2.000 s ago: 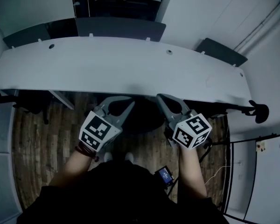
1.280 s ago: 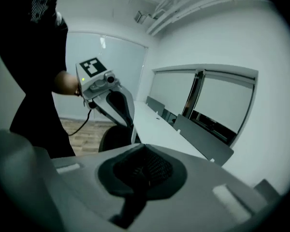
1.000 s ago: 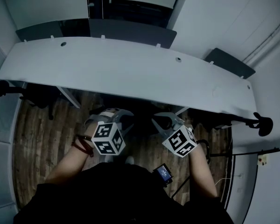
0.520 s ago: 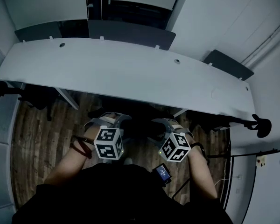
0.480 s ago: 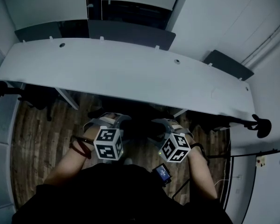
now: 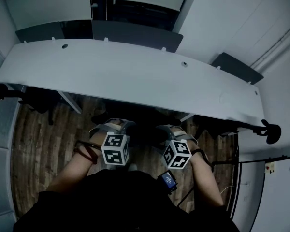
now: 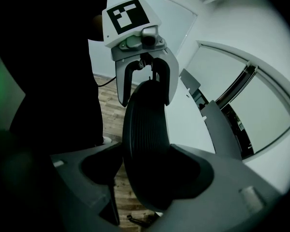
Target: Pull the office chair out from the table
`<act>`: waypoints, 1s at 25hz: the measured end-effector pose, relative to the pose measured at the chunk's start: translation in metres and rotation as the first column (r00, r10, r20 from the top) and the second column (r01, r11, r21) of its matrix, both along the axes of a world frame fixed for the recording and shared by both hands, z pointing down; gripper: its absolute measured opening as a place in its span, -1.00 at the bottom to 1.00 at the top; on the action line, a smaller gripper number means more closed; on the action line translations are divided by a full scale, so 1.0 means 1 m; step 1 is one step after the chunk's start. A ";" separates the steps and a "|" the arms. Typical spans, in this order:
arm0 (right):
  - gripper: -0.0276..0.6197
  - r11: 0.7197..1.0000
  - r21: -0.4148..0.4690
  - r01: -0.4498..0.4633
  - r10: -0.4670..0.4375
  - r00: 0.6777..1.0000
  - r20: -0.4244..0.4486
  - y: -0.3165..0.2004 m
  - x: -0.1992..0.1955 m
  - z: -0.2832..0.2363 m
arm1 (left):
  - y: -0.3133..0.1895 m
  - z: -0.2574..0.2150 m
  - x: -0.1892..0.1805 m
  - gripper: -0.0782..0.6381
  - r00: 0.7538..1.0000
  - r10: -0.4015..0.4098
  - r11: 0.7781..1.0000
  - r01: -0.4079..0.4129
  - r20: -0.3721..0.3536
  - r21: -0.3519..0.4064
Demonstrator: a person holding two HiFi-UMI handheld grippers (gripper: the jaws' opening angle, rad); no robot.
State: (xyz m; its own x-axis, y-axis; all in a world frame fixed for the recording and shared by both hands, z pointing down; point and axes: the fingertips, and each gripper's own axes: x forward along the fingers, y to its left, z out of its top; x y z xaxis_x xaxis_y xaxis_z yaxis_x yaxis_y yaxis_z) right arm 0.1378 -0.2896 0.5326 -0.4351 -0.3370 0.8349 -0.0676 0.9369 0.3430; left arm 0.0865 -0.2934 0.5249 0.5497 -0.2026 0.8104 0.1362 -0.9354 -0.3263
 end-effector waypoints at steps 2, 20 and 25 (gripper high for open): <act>0.00 1.000 -0.002 0.001 -0.001 1.000 -0.013 -0.001 0.001 0.005 | -0.003 0.007 0.002 0.27 1.000 0.001 1.000 -0.001 0.008 0.007; -0.20 0.994 -0.047 0.095 -0.100 0.990 -0.100 0.000 0.008 0.027 | -0.003 0.038 0.002 0.01 0.992 0.074 0.993 -0.083 0.101 0.083; -0.20 0.994 -0.029 0.102 -0.104 0.991 -0.082 0.003 0.009 0.029 | 0.001 0.038 0.009 0.00 0.991 0.072 0.994 -0.081 0.112 0.071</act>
State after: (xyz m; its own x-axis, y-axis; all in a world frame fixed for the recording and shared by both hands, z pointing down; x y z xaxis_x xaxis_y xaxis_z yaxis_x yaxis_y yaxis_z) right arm 0.1472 -0.2862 0.5613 -0.3948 -0.2729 0.8773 0.0574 0.9457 0.3200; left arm 0.0954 -0.2921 0.5626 0.4755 -0.2262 0.8502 0.2450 -0.8941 -0.3749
